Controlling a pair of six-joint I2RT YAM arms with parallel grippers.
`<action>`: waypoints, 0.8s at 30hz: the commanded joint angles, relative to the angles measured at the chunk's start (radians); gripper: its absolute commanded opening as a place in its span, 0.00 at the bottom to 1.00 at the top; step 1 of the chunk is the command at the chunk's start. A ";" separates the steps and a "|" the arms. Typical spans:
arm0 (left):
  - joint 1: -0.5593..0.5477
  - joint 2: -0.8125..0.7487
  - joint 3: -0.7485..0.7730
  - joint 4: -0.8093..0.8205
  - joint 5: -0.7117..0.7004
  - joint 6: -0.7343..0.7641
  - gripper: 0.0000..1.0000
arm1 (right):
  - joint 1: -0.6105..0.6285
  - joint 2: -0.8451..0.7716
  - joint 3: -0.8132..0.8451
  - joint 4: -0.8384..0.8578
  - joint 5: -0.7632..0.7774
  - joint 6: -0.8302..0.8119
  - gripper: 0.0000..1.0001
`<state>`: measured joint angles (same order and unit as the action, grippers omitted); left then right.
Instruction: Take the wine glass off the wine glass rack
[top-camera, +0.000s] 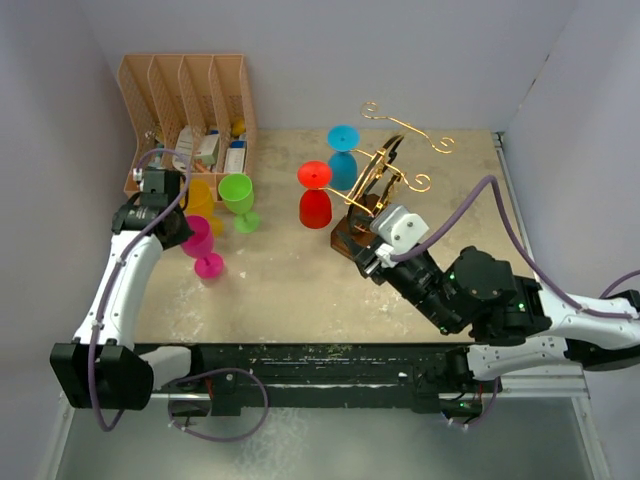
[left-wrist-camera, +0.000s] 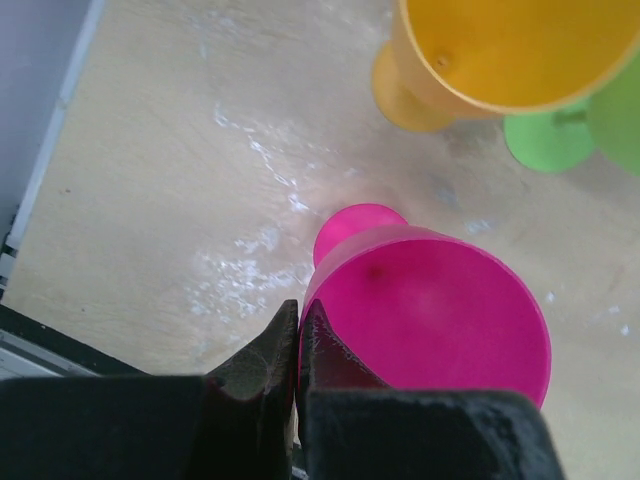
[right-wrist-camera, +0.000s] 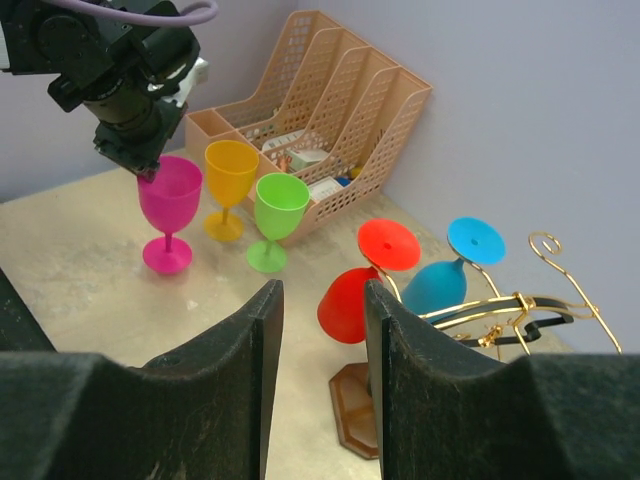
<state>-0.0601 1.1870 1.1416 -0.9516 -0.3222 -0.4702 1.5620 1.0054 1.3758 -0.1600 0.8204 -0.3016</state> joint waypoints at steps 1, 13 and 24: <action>0.067 0.030 0.010 0.099 0.014 0.043 0.00 | -0.003 -0.029 -0.012 0.040 0.022 0.025 0.40; 0.198 0.083 0.028 0.188 0.022 0.018 0.00 | -0.004 -0.078 -0.025 0.024 0.044 0.018 0.40; 0.207 0.129 0.029 0.235 0.046 0.002 0.00 | -0.003 -0.126 -0.036 0.013 0.067 0.013 0.39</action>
<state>0.1436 1.2987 1.1423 -0.7715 -0.2836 -0.4580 1.5620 0.8997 1.3380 -0.1753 0.8551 -0.2970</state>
